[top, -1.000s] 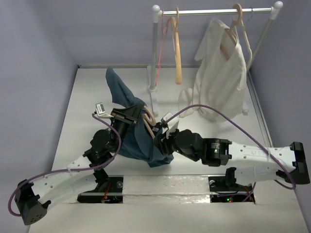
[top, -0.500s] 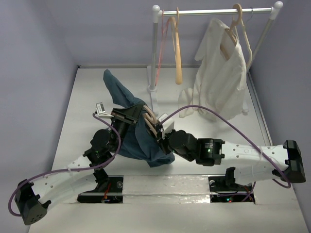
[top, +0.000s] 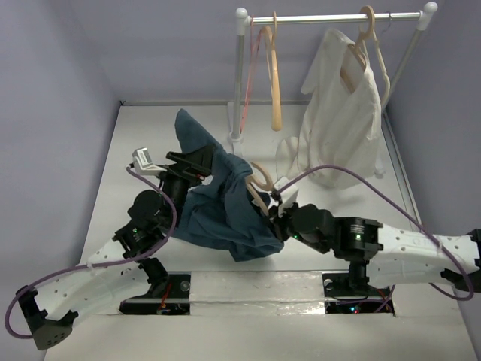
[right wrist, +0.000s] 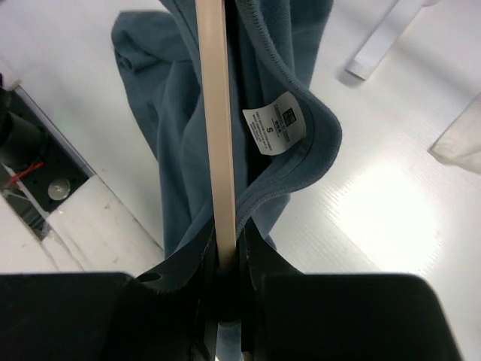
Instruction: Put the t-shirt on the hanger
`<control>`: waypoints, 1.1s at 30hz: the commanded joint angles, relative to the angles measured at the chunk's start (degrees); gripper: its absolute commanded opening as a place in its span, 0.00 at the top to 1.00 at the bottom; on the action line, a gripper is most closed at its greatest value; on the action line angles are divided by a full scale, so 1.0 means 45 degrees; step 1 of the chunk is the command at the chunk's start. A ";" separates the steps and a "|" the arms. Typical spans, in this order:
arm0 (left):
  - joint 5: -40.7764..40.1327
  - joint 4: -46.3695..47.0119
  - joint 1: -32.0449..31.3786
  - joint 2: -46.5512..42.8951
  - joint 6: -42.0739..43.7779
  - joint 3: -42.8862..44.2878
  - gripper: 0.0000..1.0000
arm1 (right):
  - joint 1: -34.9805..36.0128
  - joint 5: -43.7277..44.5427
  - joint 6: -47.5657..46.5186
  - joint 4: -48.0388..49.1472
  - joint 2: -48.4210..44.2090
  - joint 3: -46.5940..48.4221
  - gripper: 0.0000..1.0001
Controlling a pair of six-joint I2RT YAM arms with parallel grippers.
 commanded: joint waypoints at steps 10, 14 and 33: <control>0.1818 -0.1363 0.3650 0.1853 0.2269 0.2950 0.13 | 0.0006 -0.0935 0.0578 -0.1468 -0.2572 0.0108 1.00; 0.3382 -0.0876 0.4608 0.2536 0.1547 0.3244 0.13 | 0.0006 -0.1053 0.0638 -0.1293 -0.2611 -0.0087 1.00; 0.5006 0.1529 0.6114 0.2890 -0.0506 0.1956 1.00 | 0.0006 -0.1346 0.0891 -0.0863 -0.2513 -0.0400 1.00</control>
